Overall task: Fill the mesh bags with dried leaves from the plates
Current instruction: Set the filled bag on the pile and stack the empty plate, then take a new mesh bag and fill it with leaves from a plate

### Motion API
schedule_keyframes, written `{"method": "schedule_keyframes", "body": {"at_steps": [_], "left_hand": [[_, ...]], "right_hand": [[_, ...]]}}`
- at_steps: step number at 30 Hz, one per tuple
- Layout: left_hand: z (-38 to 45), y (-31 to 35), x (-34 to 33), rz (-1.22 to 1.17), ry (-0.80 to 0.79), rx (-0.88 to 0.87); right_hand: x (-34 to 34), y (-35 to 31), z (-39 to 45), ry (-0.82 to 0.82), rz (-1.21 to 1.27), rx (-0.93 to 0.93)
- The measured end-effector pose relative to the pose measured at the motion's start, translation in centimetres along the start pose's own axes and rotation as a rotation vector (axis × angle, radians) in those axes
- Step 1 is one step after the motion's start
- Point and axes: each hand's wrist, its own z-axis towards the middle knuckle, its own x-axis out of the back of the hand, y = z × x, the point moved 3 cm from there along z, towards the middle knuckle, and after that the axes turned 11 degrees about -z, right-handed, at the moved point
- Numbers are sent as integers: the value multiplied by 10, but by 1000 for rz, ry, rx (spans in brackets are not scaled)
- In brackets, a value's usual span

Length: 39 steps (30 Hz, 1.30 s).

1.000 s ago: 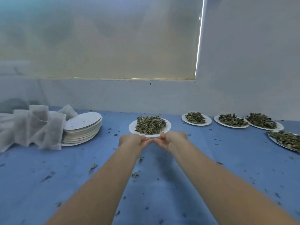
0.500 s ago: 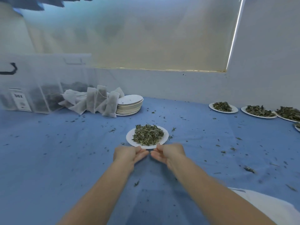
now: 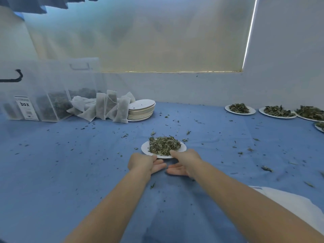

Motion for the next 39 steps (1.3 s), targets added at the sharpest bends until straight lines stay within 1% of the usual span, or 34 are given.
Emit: {"method": "schedule_keyframes", "body": {"at_steps": [6, 10, 12, 14, 16, 21, 22, 23, 26, 27, 28, 31, 33, 34, 37, 39], "left_hand": [[-25, -17, -19, 67, 7, -39], [-38, -23, -28, 154, 9, -68], [-48, -26, -37, 144, -12, -68], [-61, -30, -48, 143, -70, -79], [-72, -38, -64, 233, -144, -128], [-109, -66, -111, 374, -377, -207], [-117, -72, -118, 433, -401, -252], [-124, -78, -124, 530, -429, -336], [-142, -97, -136, 921, -525, -627], [-143, -103, -139, 1006, -558, -673], [-144, -109, -141, 1068, -581, -683], [-144, -122, -148, 1230, -601, -658], [-145, -127, -151, 1306, -609, -662], [-145, -128, -152, 1328, -600, -667], [-145, -129, -154, 1357, -583, -676], [-145, -127, -155, 1304, -577, -653]], "right_hand": [[6, 3, -19, -40, -144, 5], [16, 7, -32, -26, -192, 19], [25, 11, -39, 7, -225, 62], [40, 13, -48, 61, -302, 108], [59, 14, -61, 117, -409, 164], [123, 22, -95, 295, -866, 362], [136, 27, -99, 333, -962, 395], [148, 31, -105, 365, -1065, 420], [182, 46, -116, 352, -1327, 424], [192, 52, -117, 334, -1389, 396], [203, 58, -117, 311, -1429, 353], [224, 75, -115, 205, -1459, 223], [227, 83, -112, 160, -1433, 209], [228, 86, -111, 163, -1415, 224], [230, 89, -107, 249, -1344, 313], [233, 88, -105, 289, -1278, 370]]}}
